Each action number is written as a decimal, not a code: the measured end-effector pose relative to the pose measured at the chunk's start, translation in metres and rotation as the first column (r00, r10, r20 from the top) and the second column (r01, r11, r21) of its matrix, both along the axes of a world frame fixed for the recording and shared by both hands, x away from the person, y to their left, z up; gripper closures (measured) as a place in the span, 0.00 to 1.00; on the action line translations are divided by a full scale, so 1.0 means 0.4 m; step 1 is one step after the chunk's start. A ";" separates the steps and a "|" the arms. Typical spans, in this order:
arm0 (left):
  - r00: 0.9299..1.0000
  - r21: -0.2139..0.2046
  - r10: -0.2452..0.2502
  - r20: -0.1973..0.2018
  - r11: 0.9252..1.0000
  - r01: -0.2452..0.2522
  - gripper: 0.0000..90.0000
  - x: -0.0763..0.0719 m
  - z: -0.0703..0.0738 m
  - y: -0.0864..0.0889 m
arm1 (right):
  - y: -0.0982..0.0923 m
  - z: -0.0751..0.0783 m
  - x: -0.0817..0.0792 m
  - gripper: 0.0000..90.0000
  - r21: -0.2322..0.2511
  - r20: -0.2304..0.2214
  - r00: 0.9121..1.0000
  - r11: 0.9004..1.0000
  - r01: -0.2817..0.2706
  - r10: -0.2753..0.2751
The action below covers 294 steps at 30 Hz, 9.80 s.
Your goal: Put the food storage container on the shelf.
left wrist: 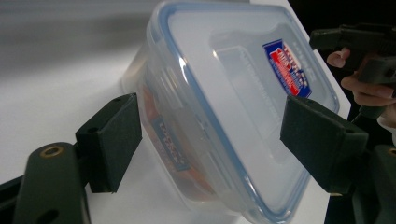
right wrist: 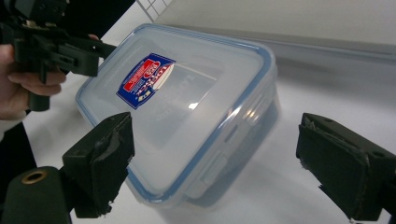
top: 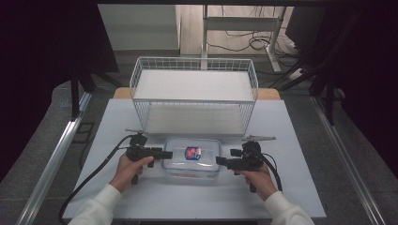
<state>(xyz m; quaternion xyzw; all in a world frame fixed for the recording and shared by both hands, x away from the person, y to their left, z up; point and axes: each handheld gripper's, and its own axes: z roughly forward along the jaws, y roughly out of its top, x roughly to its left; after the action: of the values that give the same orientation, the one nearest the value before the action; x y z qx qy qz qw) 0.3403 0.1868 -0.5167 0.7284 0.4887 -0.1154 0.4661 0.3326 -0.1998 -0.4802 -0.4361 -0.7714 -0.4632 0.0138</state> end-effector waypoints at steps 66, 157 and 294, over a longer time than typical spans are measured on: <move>0.998 -0.043 -0.019 0.064 0.999 0.022 0.54 -0.079 0.036 0.014 | 0.009 -0.024 -0.030 0.54 0.149 -0.150 0.988 0.987 0.052 -0.030; 0.993 -0.126 0.118 0.015 0.985 -0.115 0.52 0.220 0.009 0.007 | 0.037 -0.018 0.247 0.51 0.097 -0.065 0.973 0.969 0.228 -0.222; 0.938 0.301 -0.049 0.343 0.952 -0.060 0.33 -0.187 0.045 0.020 | -0.152 -0.002 -0.116 0.87 -0.261 0.221 0.974 0.965 0.016 0.044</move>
<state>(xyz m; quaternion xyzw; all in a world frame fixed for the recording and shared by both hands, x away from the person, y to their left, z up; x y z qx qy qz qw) 0.2653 0.1950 -0.4987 0.7994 0.4129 0.0933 0.4264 0.2864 -0.2607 -0.4811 -0.3734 -0.8253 -0.4040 -0.1276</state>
